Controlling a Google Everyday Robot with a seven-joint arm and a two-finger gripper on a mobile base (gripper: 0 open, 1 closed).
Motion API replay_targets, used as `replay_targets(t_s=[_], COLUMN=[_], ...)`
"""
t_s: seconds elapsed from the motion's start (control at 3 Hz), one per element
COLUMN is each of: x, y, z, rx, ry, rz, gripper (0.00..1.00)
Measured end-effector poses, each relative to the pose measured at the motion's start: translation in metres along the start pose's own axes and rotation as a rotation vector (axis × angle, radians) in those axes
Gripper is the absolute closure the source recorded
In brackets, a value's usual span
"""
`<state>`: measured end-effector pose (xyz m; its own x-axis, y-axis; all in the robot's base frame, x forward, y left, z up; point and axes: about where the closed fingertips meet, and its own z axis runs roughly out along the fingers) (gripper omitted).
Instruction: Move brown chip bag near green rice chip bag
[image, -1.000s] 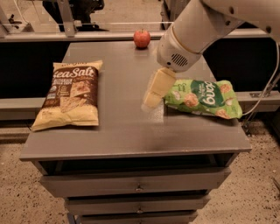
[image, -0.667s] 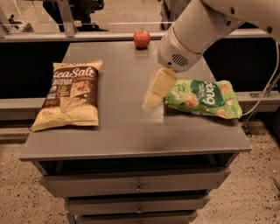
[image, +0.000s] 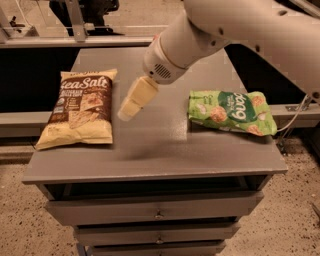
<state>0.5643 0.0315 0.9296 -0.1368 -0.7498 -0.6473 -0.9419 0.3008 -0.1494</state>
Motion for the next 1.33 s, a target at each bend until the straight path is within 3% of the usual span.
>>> replay_targets(t_s=[0.33,0.67,1.33], x=[-0.038,-0.064,-0.089], y=[-0.002,0.005,0.025], z=[0.059,0.098,0.146], rx=[-0.034,-0.084,-0.148], ry=[-0.097,-0.146,-0.151], rz=[0.097,0.176,0.237], gripper=[0.00,0.00,0.00])
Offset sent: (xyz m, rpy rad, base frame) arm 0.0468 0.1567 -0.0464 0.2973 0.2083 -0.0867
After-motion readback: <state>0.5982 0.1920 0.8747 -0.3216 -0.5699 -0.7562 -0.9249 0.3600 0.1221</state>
